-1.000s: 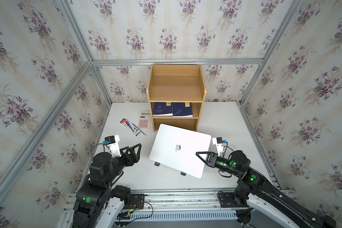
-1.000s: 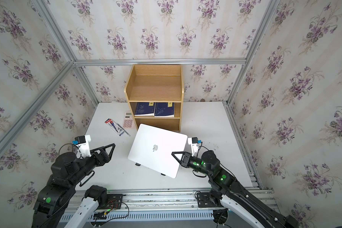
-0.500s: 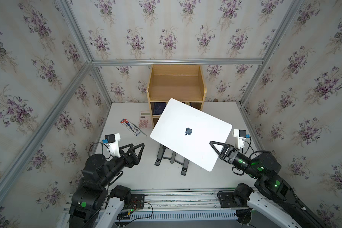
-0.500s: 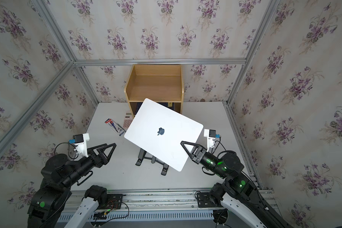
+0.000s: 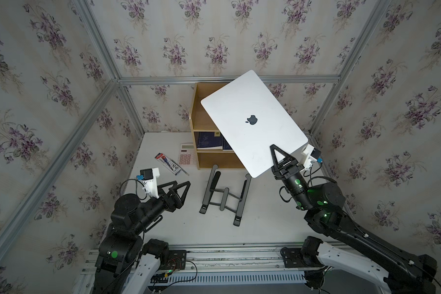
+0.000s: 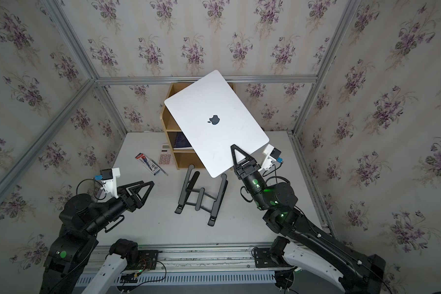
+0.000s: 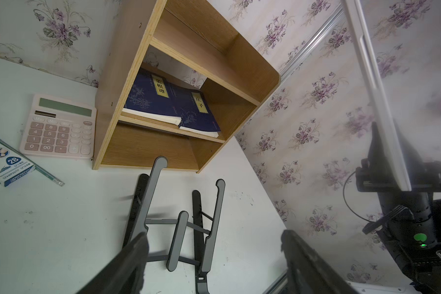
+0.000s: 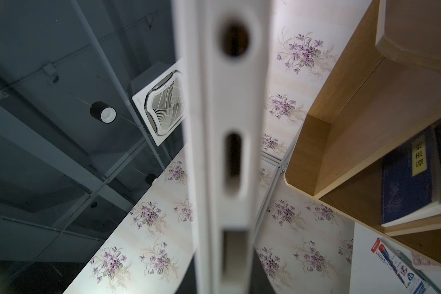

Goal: Close the laptop lid and set it aside
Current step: Place the laptop on the shelf.

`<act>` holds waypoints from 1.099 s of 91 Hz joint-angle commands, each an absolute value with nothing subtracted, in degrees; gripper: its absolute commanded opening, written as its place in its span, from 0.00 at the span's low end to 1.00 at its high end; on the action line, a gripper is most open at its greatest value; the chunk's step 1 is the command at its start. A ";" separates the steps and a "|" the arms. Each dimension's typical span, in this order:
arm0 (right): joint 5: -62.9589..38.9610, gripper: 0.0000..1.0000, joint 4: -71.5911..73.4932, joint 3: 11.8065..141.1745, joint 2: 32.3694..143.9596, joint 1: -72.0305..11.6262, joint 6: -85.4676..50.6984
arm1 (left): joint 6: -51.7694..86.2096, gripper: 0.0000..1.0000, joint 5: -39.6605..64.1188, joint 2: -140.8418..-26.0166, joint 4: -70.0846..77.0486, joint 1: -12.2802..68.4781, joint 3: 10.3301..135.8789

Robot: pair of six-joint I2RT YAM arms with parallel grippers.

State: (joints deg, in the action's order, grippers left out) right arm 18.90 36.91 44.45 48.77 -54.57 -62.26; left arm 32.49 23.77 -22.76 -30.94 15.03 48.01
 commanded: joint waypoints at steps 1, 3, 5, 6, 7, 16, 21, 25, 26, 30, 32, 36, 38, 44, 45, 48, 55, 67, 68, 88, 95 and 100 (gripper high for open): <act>31.11 0.00 56.72 50.16 56.11 -59.04 -56.16 | 31.73 0.84 23.00 -22.73 -28.15 15.03 47.41; 31.75 0.00 57.09 51.69 57.84 -59.67 -55.37 | 31.75 0.84 22.82 -22.69 -28.22 15.03 47.27; 32.59 0.00 56.77 53.53 59.70 -60.27 -54.98 | 31.80 0.84 22.49 -22.61 -28.28 15.03 47.17; 33.08 0.00 56.42 54.32 60.48 -60.50 -55.09 | 31.81 0.84 22.36 -22.60 -28.33 15.03 47.14; 33.72 0.00 56.03 54.98 61.22 -60.70 -55.27 | 31.86 0.84 22.21 -22.59 -28.41 15.03 47.13; 38.05 0.00 55.80 59.45 67.44 -61.35 -57.49 | 31.68 0.84 21.35 -22.58 -29.04 15.01 47.08; 40.10 0.00 56.46 61.13 70.28 -61.39 -58.38 | 31.91 0.84 21.13 -22.59 -29.34 15.03 47.04; 41.41 0.00 55.92 62.96 72.40 -61.35 -58.57 | 32.01 0.84 21.10 -22.65 -29.51 15.02 46.90; 41.71 0.00 55.38 63.43 72.85 -61.35 -58.99 | 32.05 0.84 21.09 -22.62 -29.56 15.03 46.92; 42.97 0.00 52.02 65.74 74.56 -61.43 -61.68 | 32.35 0.84 21.20 -22.55 -29.53 14.99 46.73; 43.50 0.00 50.27 66.84 75.35 -61.41 -63.01 | 32.41 0.84 21.38 -22.47 -29.35 15.02 46.64; 44.44 0.00 48.00 69.03 77.15 -61.37 -64.25 | 32.70 0.84 22.14 -22.16 -28.83 15.03 46.35; 44.97 0.00 47.22 69.97 78.04 -61.37 -64.89 | 32.89 0.84 22.52 -21.91 -28.63 15.03 46.26; 46.44 0.00 46.52 72.21 81.05 -61.35 -66.90 | 33.21 0.84 22.50 -20.98 -28.52 15.03 46.08; 46.69 0.00 46.68 72.54 81.61 -61.35 -67.02 | 33.17 0.84 22.45 -20.78 -28.54 15.03 46.07; 47.19 0.00 47.09 73.43 83.08 -61.40 -67.84 | 33.06 0.84 21.97 -20.28 -28.85 15.03 46.10; 47.51 0.00 47.80 75.97 86.61 -61.38 -69.03 | 32.82 0.84 20.86 -19.22 -29.93 15.02 46.14; 48.93 0.00 45.33 79.90 91.35 -61.41 -71.60 | 32.56 0.85 20.79 -18.88 -30.99 15.00 46.20; 49.21 0.00 45.21 80.03 91.60 -61.38 -71.79 | 32.54 0.85 20.81 -18.89 -31.01 15.01 46.22; 52.18 0.00 45.61 82.10 96.15 -60.80 -73.02 | 31.30 0.84 20.83 -19.31 -31.51 15.02 45.86; 52.20 0.00 45.32 82.15 97.18 -60.25 -74.23 | 30.67 0.85 20.82 -19.34 -31.26 15.03 45.68; 52.29 0.00 44.52 82.51 97.69 -60.00 -74.81 | 30.22 0.85 20.84 -19.34 -31.08 15.03 45.52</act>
